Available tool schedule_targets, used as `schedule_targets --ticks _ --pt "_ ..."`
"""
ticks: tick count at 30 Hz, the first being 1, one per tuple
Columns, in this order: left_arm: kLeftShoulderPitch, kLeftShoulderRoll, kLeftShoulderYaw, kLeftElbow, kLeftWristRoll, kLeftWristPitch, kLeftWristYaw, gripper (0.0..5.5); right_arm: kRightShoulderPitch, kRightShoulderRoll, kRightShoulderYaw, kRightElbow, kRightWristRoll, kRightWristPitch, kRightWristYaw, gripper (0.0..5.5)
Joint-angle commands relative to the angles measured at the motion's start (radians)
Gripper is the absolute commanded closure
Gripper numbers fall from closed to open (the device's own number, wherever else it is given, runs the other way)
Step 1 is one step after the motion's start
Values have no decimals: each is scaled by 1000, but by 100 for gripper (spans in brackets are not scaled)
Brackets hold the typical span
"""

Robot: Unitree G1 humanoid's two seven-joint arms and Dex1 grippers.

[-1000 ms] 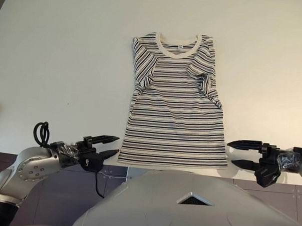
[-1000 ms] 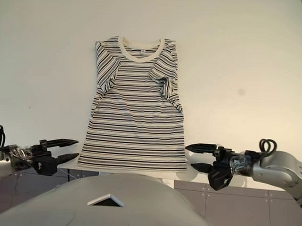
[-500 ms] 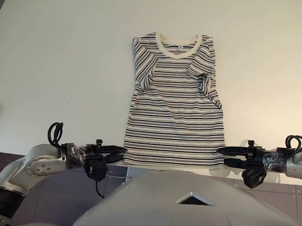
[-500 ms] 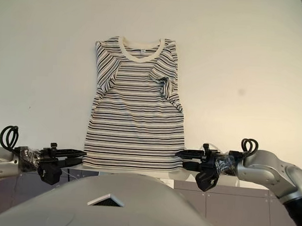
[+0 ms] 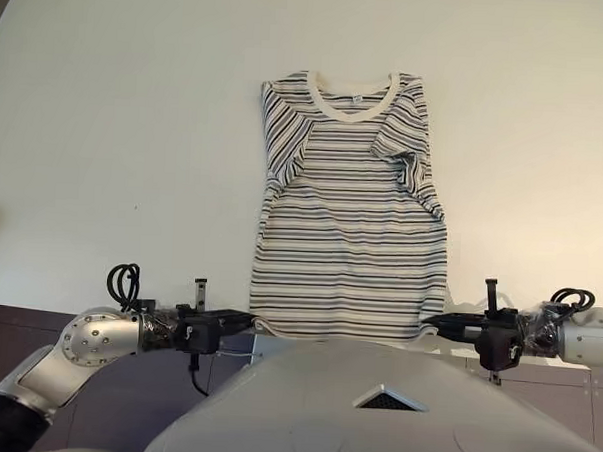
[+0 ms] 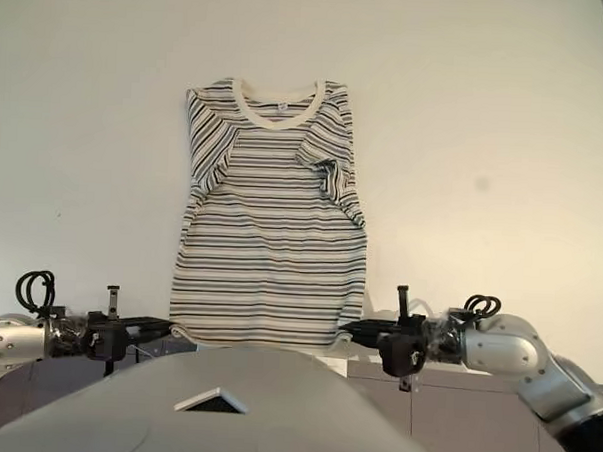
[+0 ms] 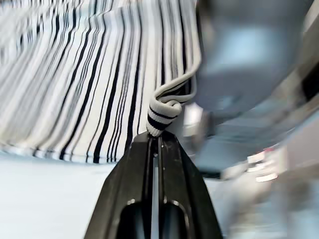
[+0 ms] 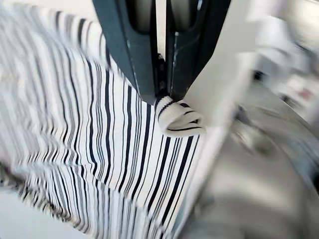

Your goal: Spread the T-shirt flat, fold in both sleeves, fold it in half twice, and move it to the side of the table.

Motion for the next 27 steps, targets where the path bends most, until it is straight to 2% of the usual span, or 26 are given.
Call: schedule_targets --ticks 1,3,5,8,10,13,16,21,26,27 --pt "69 88 82 -108 -305 231 -120 540 103 -131 -26 -74 238 128 152 539" --pt "73 72 147 -119 -404 312 -137 540 115 -124 -78 -88 337 195 163 539" --pt "7 15 206 -119 -490 394 -113 540 45 -59 -134 -107 444 319 103 539" --pt "-321 -125 265 -102 -600 536 36 540 -267 104 -197 -60 616 604 -80 539" --pt "-553 -225 248 -27 -563 619 142 540 -442 198 -197 12 625 726 -129 539" --pt "-844 -358 171 208 -381 671 211 540 -642 345 -150 168 463 791 -207 539" --pt "-1023 -467 121 453 -231 639 186 540 -762 477 -134 320 305 783 -268 539" --pt "-1189 -596 89 767 -39 513 144 540 -894 648 -122 509 109 735 -325 539" --pt "-1266 -675 87 1001 112 363 181 540 -945 720 -134 623 -24 691 -342 539" --pt "-1278 -692 94 1048 135 337 204 540 -956 730 -131 654 -59 670 -353 512"
